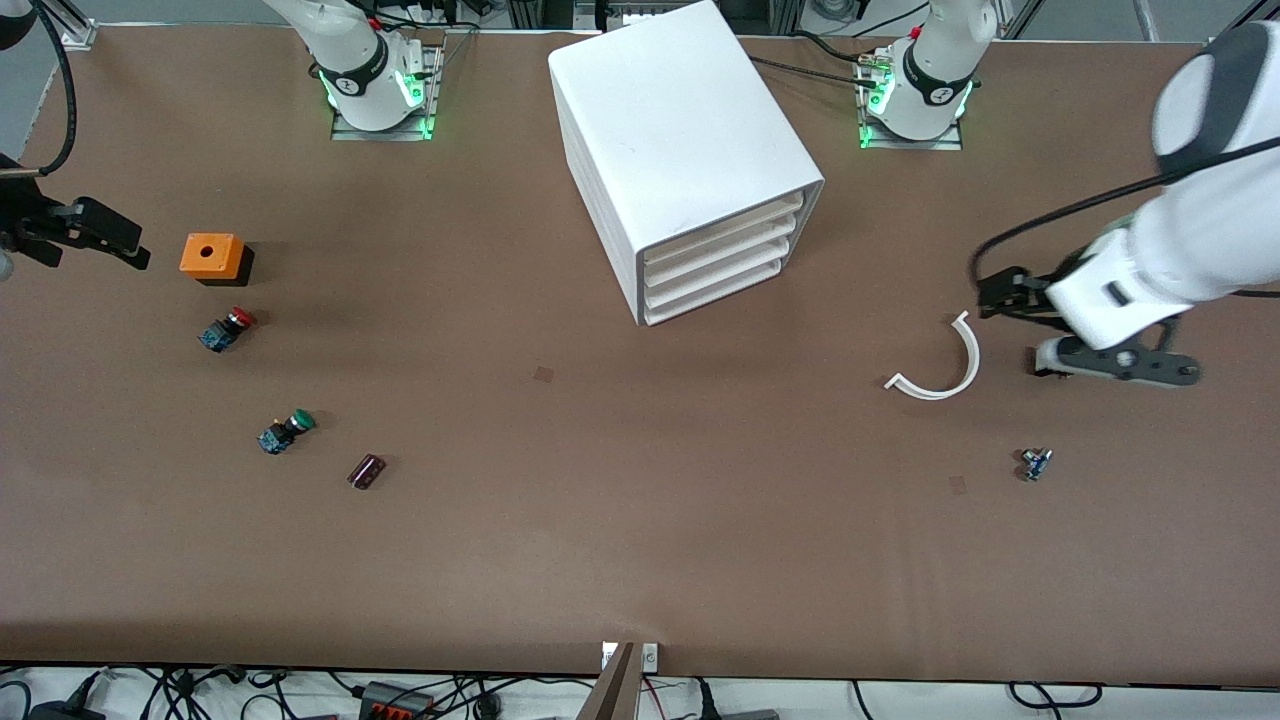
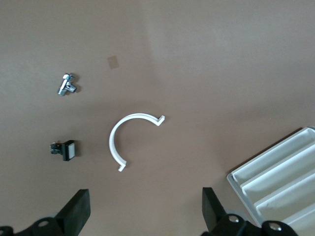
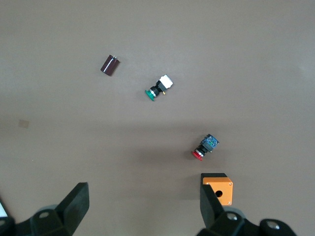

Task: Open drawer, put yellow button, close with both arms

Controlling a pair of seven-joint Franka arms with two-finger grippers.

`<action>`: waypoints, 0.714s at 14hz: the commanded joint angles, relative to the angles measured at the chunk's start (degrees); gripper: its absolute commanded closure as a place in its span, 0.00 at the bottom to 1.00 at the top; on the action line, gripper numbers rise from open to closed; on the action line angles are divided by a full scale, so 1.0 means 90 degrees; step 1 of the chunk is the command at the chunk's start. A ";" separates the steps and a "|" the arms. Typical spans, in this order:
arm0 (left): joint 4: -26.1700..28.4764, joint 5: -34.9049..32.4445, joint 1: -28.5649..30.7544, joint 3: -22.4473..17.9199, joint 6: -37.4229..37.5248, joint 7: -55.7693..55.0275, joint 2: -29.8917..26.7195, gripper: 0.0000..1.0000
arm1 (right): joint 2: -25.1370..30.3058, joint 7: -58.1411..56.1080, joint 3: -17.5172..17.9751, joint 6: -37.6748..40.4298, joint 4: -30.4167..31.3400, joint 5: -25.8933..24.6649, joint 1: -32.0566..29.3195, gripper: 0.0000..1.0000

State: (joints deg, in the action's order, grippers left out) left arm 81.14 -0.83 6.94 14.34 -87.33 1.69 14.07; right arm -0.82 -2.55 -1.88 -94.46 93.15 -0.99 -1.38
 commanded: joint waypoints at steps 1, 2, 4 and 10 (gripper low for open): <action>0.0991 0.0238 -0.0750 -0.1151 -0.0538 0.0301 -0.0936 0.00 | 0.0189 -0.0078 0.0052 -0.0062 0.0284 -0.0086 -0.0051 0.00; 0.1439 0.0238 -0.0829 -0.1405 -0.1063 0.0271 -0.1316 0.00 | 0.0189 -0.0078 0.0052 -0.0062 0.0333 -0.0086 -0.0051 0.00; 0.2095 0.0258 -0.0859 -0.1476 -0.1682 0.0319 -0.1699 0.00 | 0.0208 -0.0087 0.0042 -0.0023 0.0372 -0.0086 -0.0061 0.00; 0.1922 0.0228 -0.0849 -0.1408 -0.1225 0.0281 -0.1661 0.00 | 0.0355 -0.0097 0.0072 0.0017 0.0451 -0.0086 -0.0032 0.00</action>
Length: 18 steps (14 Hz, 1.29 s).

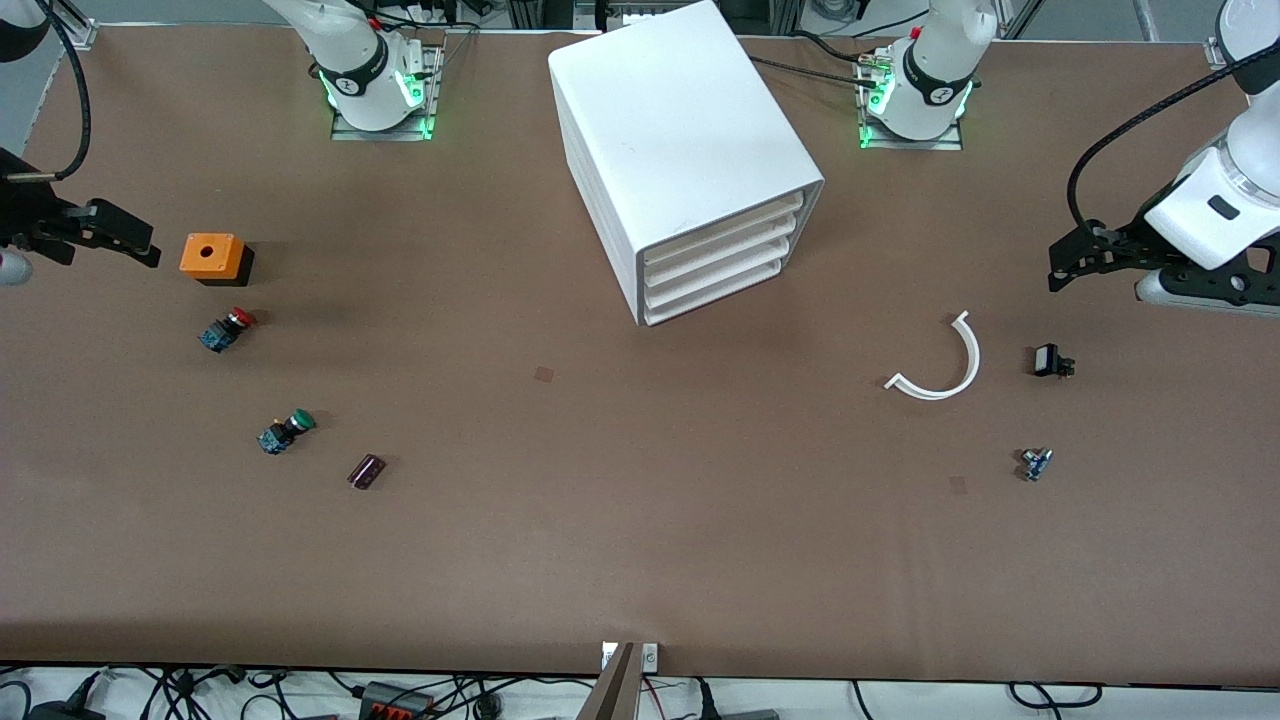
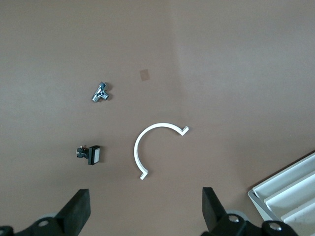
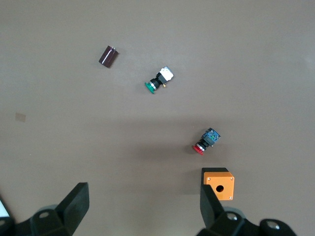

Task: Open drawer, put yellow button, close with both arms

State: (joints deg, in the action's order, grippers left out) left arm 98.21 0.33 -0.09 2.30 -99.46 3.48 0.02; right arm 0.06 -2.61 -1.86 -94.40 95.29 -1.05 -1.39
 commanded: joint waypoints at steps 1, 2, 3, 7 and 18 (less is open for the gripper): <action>0.0006 0.0100 -0.0068 -0.0070 0.0113 0.0092 -0.0091 0.00 | 0.0248 -0.0081 0.0079 0.0011 0.0213 -0.0079 -0.0022 0.00; -0.0024 0.0091 -0.0059 -0.0070 0.0075 0.0150 -0.0081 0.00 | 0.0238 -0.0081 0.0079 -0.0018 0.0213 -0.0079 -0.0021 0.00; -0.0024 0.0090 -0.0059 -0.0070 0.0074 0.0160 -0.0081 0.00 | 0.0228 -0.0081 0.0079 -0.0047 0.0213 -0.0079 -0.0021 0.00; -0.0024 0.0090 -0.0039 -0.0061 0.0065 0.0111 -0.0081 0.00 | 0.0170 -0.0071 0.0079 -0.0252 0.0213 -0.0079 -0.0021 0.00; -0.0034 0.0081 -0.0078 0.0037 0.0094 0.0101 -0.0091 0.00 | 0.0121 -0.0052 0.0079 -0.0331 0.0203 -0.0069 -0.0051 0.00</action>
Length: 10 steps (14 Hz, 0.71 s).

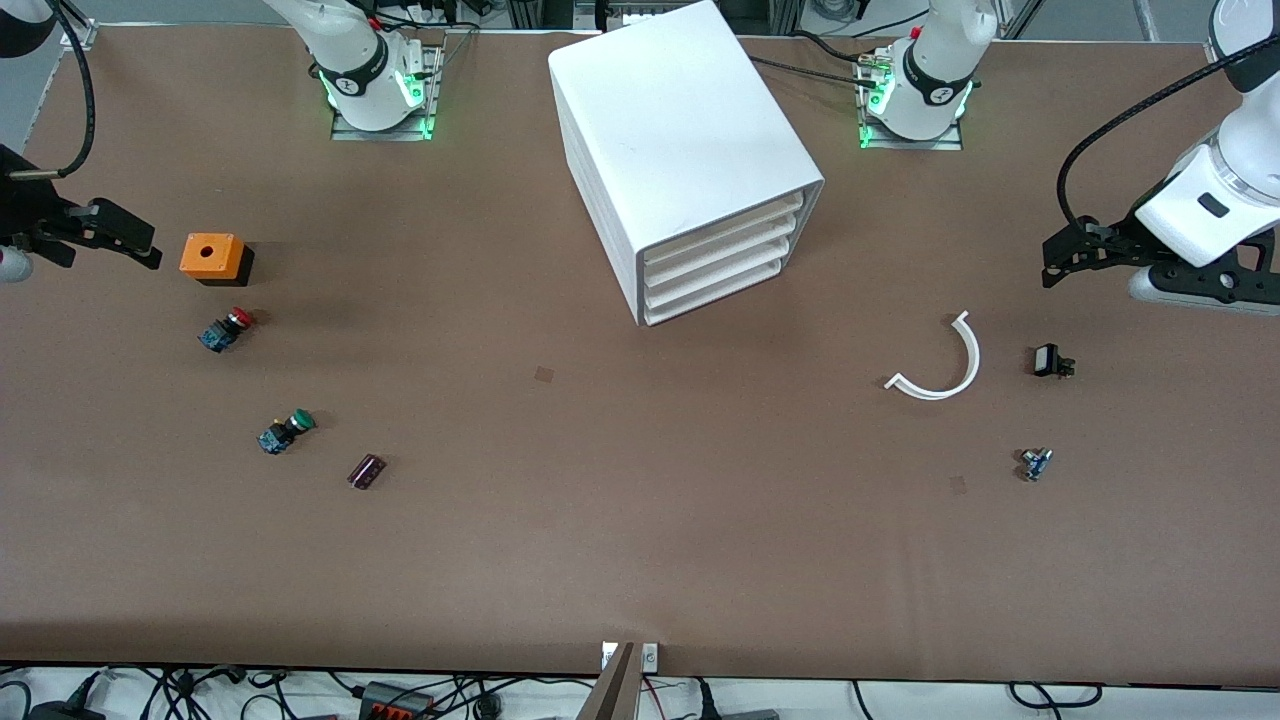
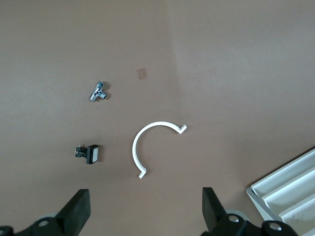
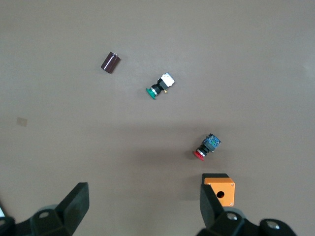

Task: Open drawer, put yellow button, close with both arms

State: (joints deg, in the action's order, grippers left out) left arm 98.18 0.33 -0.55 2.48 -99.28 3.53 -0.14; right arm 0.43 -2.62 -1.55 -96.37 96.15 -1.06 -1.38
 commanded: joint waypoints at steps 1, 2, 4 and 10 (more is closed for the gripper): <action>-0.0030 0.0090 -0.0027 0.0047 0.0074 0.0096 -0.0082 0.00 | 0.0079 -0.0051 0.0046 -0.0112 0.0108 -0.0068 -0.0052 0.00; -0.0049 0.0090 -0.0027 0.0066 0.0083 0.0105 -0.0082 0.00 | 0.0079 -0.0051 0.0046 -0.0112 0.0117 -0.0078 -0.0042 0.00; -0.0088 0.0090 -0.0008 0.0047 0.0113 0.0076 -0.0082 0.00 | 0.0079 -0.0051 0.0046 -0.0122 0.0137 -0.0078 -0.0052 0.00; -0.0166 0.0081 -0.0027 0.0047 0.0054 0.0076 -0.0014 0.00 | 0.0138 -0.0061 0.0046 -0.0229 0.0284 -0.0078 -0.0052 0.00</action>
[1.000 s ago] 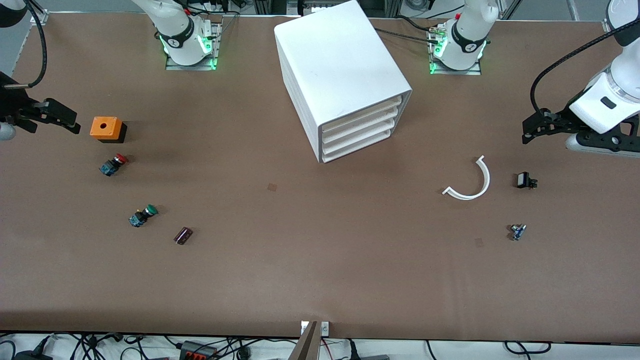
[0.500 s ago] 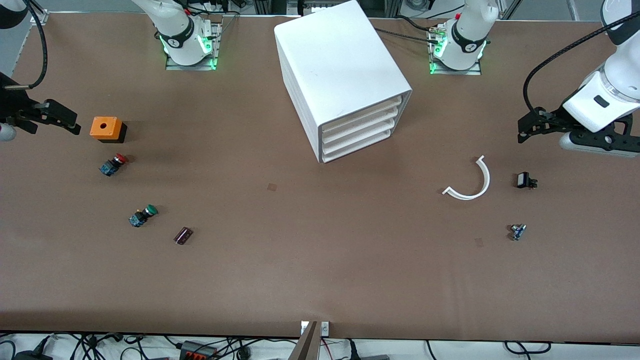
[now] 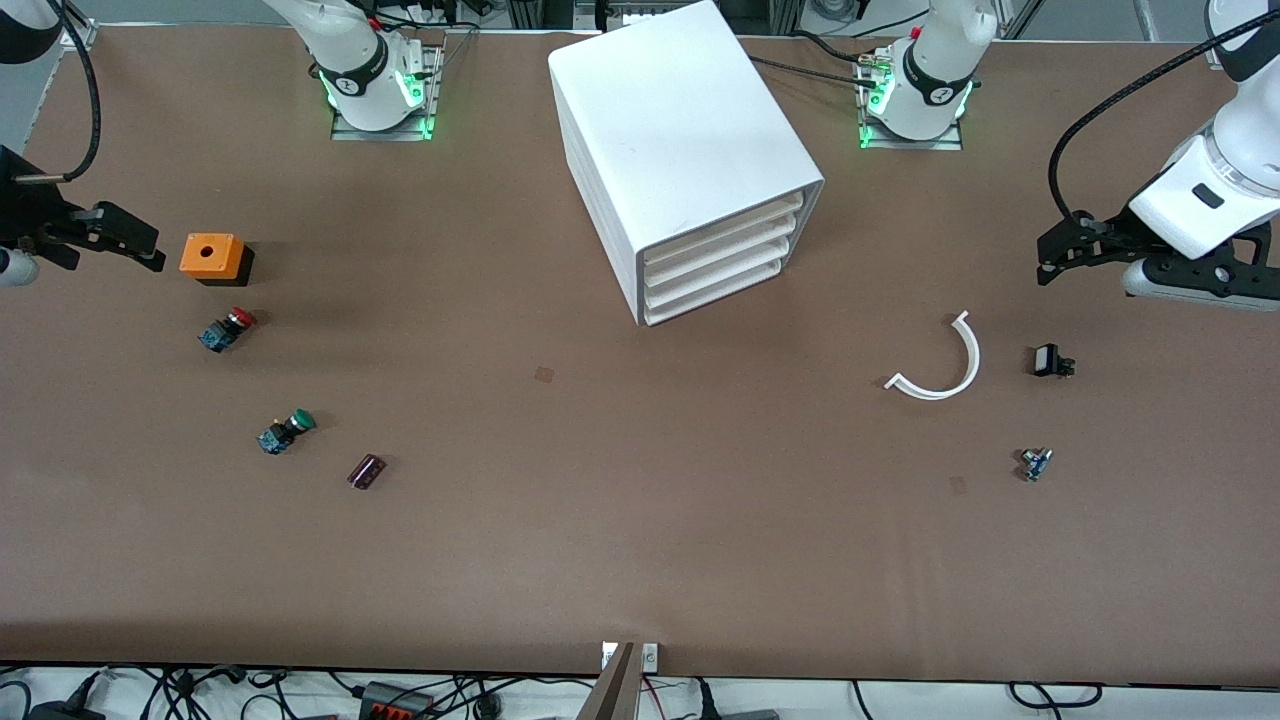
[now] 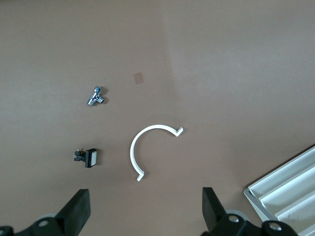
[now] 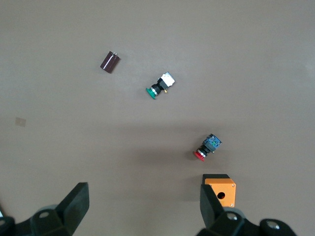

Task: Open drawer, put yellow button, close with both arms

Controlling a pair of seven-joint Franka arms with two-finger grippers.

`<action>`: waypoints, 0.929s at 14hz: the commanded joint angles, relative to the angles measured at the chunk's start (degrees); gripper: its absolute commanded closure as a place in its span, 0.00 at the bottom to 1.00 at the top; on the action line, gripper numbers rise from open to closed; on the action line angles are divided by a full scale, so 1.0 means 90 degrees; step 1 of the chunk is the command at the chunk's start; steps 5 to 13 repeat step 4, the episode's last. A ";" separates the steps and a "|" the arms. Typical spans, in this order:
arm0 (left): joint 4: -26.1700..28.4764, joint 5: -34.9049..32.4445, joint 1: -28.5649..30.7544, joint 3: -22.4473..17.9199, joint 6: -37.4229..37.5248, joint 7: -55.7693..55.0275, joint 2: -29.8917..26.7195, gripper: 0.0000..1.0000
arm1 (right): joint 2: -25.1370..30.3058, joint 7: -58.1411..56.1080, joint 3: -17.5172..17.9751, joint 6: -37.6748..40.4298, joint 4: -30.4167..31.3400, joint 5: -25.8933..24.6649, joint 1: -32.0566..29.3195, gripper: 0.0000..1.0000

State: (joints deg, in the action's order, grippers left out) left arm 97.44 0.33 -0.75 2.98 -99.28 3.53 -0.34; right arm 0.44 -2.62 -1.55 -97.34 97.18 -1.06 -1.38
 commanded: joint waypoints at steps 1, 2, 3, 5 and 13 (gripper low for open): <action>-0.0084 0.0081 -0.0005 -0.0008 0.0054 0.0076 0.0008 0.00 | 0.0137 -0.0061 0.0046 -0.0122 0.0169 -0.0078 -0.0061 0.00; -0.0075 0.0090 0.0005 -0.0008 0.0064 0.0076 0.0008 0.00 | 0.0137 -0.0061 0.0046 -0.0122 0.0169 -0.0078 -0.0052 0.00; -0.0075 0.0081 0.0015 -0.0018 0.0025 0.0076 0.0057 0.00 | 0.0137 -0.0070 0.0046 -0.0122 0.0169 -0.0078 -0.0051 0.00; -0.0133 0.0081 0.0015 -0.0018 -0.0033 0.0076 0.0134 0.00 | 0.0127 -0.0070 0.0046 -0.0122 0.0159 -0.0078 -0.0061 0.00; -0.0133 0.0081 0.0015 -0.0018 -0.0033 0.0076 0.0134 0.00 | 0.0127 -0.0070 0.0046 -0.0122 0.0159 -0.0078 -0.0061 0.00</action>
